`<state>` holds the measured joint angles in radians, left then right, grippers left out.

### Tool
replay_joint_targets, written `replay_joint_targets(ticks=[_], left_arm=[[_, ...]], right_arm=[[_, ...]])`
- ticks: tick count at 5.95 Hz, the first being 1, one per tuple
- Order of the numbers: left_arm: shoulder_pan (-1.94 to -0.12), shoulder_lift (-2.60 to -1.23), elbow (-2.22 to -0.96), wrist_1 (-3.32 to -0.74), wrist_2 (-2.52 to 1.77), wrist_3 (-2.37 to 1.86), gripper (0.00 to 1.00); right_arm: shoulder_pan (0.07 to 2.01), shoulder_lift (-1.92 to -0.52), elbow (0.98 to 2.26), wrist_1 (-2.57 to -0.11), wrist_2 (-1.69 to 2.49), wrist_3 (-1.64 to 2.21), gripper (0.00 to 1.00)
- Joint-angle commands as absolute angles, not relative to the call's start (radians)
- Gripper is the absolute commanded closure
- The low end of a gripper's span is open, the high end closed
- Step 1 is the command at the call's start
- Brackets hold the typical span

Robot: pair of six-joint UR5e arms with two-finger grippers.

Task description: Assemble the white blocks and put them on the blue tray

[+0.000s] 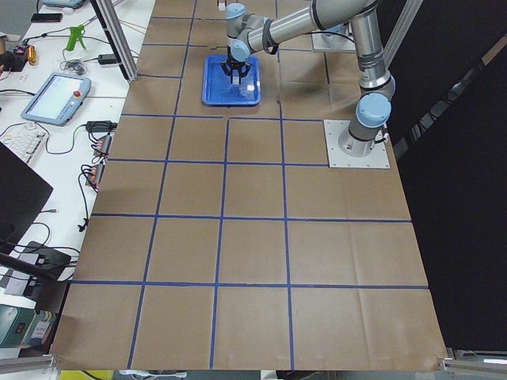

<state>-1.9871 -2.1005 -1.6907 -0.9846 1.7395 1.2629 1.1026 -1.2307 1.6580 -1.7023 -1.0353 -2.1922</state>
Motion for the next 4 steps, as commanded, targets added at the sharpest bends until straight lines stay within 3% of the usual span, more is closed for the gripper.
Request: replay_joint_targets(ticks=[1, 2, 3, 4], left_arm=[[-1.987, -2.114, -1.692, -0.982, 1.733, 1.258, 0.9], [-1.987, -2.129, -1.693, -0.98, 1.706, 1.241, 0.49], [-1.987, -2.132, -1.69, -0.982, 1.701, 1.221, 0.31], [-1.987, -2.129, -1.69, -0.982, 1.701, 1.203, 0.22]], right_arm=[[1.108, -1.386, 1.822, -1.717, -1.032, -2.18, 0.68], [1.109, -1.44, 1.91, -1.795, -1.029, -2.148, 0.68], [1.111, -1.448, 1.987, -1.904, -1.032, -2.097, 0.68], [1.112, -1.447, 2.003, -1.929, -1.031, -2.095, 0.68]])
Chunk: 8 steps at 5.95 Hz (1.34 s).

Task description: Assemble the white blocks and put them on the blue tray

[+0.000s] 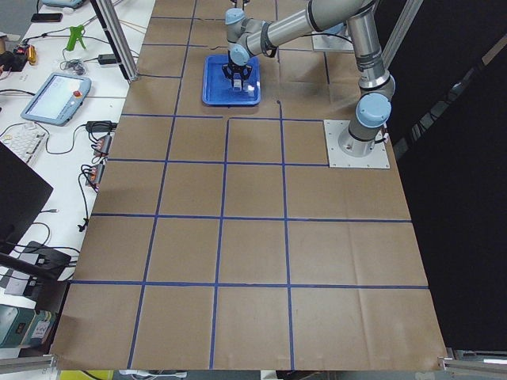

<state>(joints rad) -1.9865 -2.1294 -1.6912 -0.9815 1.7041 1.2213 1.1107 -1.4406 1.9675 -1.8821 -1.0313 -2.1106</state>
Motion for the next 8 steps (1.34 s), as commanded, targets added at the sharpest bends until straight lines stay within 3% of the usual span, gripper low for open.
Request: replay_joint_targets(ticks=[1, 4, 6, 7, 8], left_arm=[[-1.985, -2.115, -1.687, -0.983, 1.703, 1.201, 0.2], [-1.925, -1.986, -1.638, -1.061, 1.7, 1.191, 0.16], [-1.814, -1.759, -1.58, -1.336, 1.645, 1.053, 0.15], [-1.771, -1.723, -1.578, -1.342, 1.649, 0.9, 0.01], [-1.737, -1.688, -1.569, -1.332, 1.655, 0.723, 0.01]], right_arm=[[1.114, -1.447, 2.003, -1.931, -1.029, -2.094, 0.68], [1.132, -1.442, 2.003, -1.933, -1.016, -2.083, 0.68], [1.236, -1.439, 2.0, -1.998, -0.962, -1.929, 0.68], [1.312, -1.437, 2.0, -2.063, -0.962, -1.83, 0.68], [1.377, -1.428, 2.002, -2.147, -0.963, -1.704, 0.68]])
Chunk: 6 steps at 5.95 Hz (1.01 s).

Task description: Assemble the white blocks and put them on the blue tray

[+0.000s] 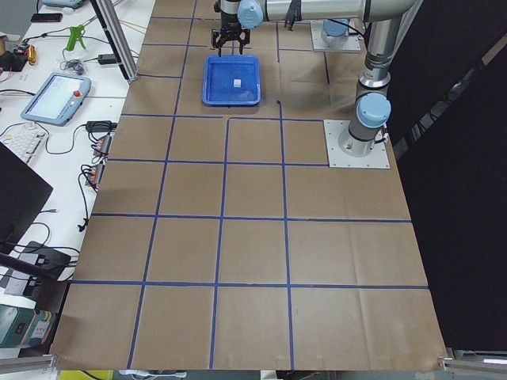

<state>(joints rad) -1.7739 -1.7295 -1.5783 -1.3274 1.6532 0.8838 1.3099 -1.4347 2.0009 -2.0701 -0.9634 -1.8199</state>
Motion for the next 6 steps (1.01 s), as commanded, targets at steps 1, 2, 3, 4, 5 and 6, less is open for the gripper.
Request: replay_joint_targets(ticks=[1, 2, 3, 4, 5, 6], left_arm=[[-1.702, -1.655, -1.539, -1.336, 1.654, 0.546, 0.01], [-1.688, -1.64, -1.537, -1.359, 1.645, 0.507, 0.01], [-1.666, -1.622, -1.526, -1.44, 1.641, 0.496, 0.01], [-1.657, -1.608, -1.52, -1.462, 1.64, 0.353, 0.01], [-1.648, -1.602, -1.523, -1.482, 1.638, 0.304, 0.01], [-1.644, -1.598, -1.525, -1.506, 1.629, 0.115, 0.01]], right_arm=[[1.453, -1.416, 2.002, -2.219, -0.963, -1.587, 0.68], [1.542, -1.387, 2.002, -2.315, -0.965, -1.486, 0.68], [1.607, -1.335, 2.002, -2.418, -0.971, -1.412, 0.68], [1.649, -1.283, 2.002, -2.513, -0.974, -1.34, 0.68], [1.663, -1.235, 2.005, -2.57, -0.976, -1.321, 0.68], [1.663, -1.188, 2.005, -2.623, -0.976, -1.324, 0.68]])
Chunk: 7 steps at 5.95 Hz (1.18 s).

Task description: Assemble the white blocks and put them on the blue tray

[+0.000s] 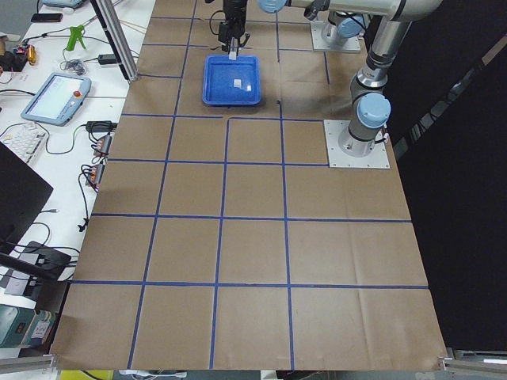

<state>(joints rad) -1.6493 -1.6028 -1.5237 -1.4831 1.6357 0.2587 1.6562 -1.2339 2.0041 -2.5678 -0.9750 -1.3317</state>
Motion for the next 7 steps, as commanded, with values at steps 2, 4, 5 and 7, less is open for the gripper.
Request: replay_joint_targets(ticks=[2, 4, 5, 7], left_arm=[[-1.641, -1.591, -1.526, -1.519, 1.628, -0.02, 0.01], [-1.64, -1.577, -1.54, -1.52, 1.624, -0.026, 0.01], [-1.638, -1.575, -1.545, -1.519, 1.624, -0.032, 0.01], [-1.6, -1.575, -1.545, -1.516, 1.602, -0.031, 0.01]], right_arm=[[1.663, -1.1, 2.005, -2.738, -0.974, -1.333, 0.68], [1.675, -1.075, 2.023, -2.763, -0.973, -1.33, 0.68], [1.687, -1.083, 2.04, -2.763, -0.973, -1.322, 0.68], [1.701, -1.083, 2.043, -2.776, -0.971, -1.319, 0.68]])
